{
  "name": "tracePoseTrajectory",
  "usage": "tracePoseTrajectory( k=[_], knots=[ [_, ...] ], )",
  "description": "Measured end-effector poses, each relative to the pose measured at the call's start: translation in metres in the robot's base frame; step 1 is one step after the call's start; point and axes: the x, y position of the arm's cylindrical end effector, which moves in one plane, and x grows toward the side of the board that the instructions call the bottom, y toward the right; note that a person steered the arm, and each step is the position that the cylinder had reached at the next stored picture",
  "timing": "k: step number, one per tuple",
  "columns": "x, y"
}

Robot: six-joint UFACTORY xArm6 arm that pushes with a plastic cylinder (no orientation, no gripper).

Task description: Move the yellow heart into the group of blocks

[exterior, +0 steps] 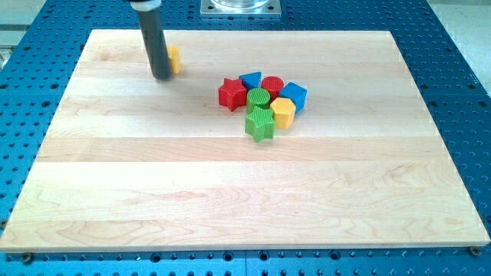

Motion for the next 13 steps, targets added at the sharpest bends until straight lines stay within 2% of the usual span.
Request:
tracePoseTrajectory(
  k=[1, 2, 3, 4, 5, 6, 8, 9, 10, 11, 13],
  knots=[
    [-0.027, -0.026],
    [-0.059, 0.000],
    [-0.022, 0.032],
    [0.047, 0.040],
    [0.046, 0.031],
    [0.079, 0.008],
    [0.083, 0.078],
    [0.090, 0.032],
    [0.111, 0.050],
    [0.103, 0.088],
    [0.106, 0.114]
  ],
)
